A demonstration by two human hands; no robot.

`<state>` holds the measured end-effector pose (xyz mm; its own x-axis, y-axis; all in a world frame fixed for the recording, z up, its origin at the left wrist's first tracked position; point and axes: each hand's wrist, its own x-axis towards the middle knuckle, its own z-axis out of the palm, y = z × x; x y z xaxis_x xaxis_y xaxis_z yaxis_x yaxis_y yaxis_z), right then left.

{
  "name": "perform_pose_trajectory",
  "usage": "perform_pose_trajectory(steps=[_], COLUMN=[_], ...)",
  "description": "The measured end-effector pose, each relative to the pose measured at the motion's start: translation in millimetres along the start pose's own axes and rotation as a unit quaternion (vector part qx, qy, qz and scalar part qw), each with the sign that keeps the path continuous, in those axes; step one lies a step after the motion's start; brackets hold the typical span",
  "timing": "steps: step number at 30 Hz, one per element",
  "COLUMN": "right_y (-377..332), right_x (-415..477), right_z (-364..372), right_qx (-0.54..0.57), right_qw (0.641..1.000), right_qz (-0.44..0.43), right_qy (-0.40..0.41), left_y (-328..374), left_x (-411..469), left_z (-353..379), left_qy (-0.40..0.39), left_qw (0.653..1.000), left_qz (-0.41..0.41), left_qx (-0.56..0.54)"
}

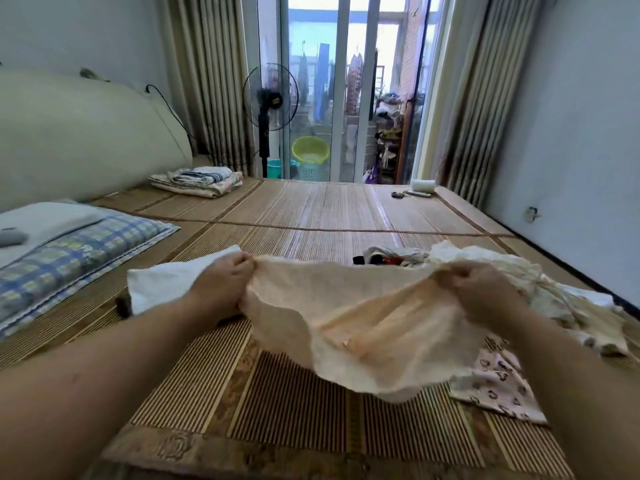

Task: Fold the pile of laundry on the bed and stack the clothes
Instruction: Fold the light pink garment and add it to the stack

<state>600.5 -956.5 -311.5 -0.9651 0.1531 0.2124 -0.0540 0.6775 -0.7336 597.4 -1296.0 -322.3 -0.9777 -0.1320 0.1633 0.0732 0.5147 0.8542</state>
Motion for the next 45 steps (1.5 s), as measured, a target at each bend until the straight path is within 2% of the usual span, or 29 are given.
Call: perform_pose_trajectory(steps=[2, 3, 5, 7, 9, 15, 17, 20, 23, 27, 29, 31, 32, 33, 34, 35, 36, 37, 38, 39, 40, 42, 44, 45], right_y=[-37, -52, -72, -81, -88, -105, -107, -110, -116, -119, -116, -110, -107, -104, -101, -99, -96, -93, -88, -83, -79, -72, -67, -65], right_x=[12, 19, 32, 39, 38, 28, 25, 22, 17, 12, 9, 9, 10, 12, 13, 15, 16, 17, 18, 19, 20, 20, 21, 21], right_z=[-23, -34, -52, -69, -82, -103, -107, -106, -103, -105, -106, -104, -102, -99, -96, -94, -93, -93, -94, -97, -100, -103, -103, -102], right_qx=[-0.059, -0.135, -0.335, -0.433, -0.411, -0.359, -0.316, -0.182, -0.082, -0.008, 0.029, 0.061, 0.077, 0.090, 0.095, 0.089, 0.074, 0.053, 0.033, 0.010, -0.014, -0.064, -0.097, -0.101], right_qw=[0.997, 0.988, 0.935, 0.891, 0.901, 0.923, 0.940, 0.978, 0.994, 0.996, 0.987, 0.980, 0.978, 0.976, 0.976, 0.977, 0.980, 0.983, 0.986, 0.988, 0.988, 0.986, 0.985, 0.985], right_qz=[-0.047, -0.070, -0.113, -0.130, -0.127, -0.075, -0.049, -0.019, -0.003, 0.070, 0.112, 0.136, 0.146, 0.157, 0.167, 0.175, 0.177, 0.173, 0.163, 0.149, 0.135, 0.112, 0.089, 0.077], right_qy=[0.004, 0.003, 0.002, 0.025, 0.057, 0.118, 0.119, 0.103, 0.078, -0.047, -0.112, -0.132, -0.129, -0.119, -0.105, -0.084, -0.057, -0.027, 0.007, 0.042, 0.073, 0.106, 0.114, 0.114], left_y=[25, 35, 49, 59, 64, 69, 66, 61, 50, 26, 29, 40, 46, 49, 51, 49, 50, 47, 45, 40, 40, 40, 34, 31], left_x=[11, 17, 25, 28, 28, 24, 25, 24, 25, 24, 24, 28, 28, 28, 28, 30, 28, 27, 28, 32, 32, 29, 32, 34], left_z=[-27, -40, -67, -92, -112, -141, -147, -148, -149, -152, -145, -134, -128, -123, -120, -118, -118, -120, -124, -126, -129, -131, -132, -131], left_qy=[-0.012, -0.013, 0.000, 0.024, 0.057, 0.088, 0.084, 0.083, 0.066, 0.033, 0.052, 0.086, 0.101, 0.104, 0.096, 0.081, 0.054, 0.031, 0.009, -0.016, -0.034, -0.055, -0.061, -0.051], left_qw=[0.997, 0.992, 0.960, 0.920, 0.901, 0.920, 0.938, 0.957, 0.972, 0.981, 0.960, 0.892, 0.870, 0.875, 0.902, 0.942, 0.980, 0.999, 0.988, 0.953, 0.900, 0.853, 0.850, 0.867], left_qz=[0.058, 0.082, 0.114, 0.128, 0.134, 0.058, 0.016, -0.028, -0.102, -0.191, -0.197, -0.173, -0.158, -0.146, -0.134, -0.107, -0.070, -0.015, 0.045, 0.095, 0.125, 0.141, 0.148, 0.125], left_qx=[0.050, 0.096, 0.254, 0.369, 0.408, 0.377, 0.336, 0.276, 0.202, 0.004, -0.193, -0.408, -0.456, -0.449, -0.400, -0.306, -0.178, -0.021, 0.145, 0.288, 0.417, 0.500, 0.502, 0.479])
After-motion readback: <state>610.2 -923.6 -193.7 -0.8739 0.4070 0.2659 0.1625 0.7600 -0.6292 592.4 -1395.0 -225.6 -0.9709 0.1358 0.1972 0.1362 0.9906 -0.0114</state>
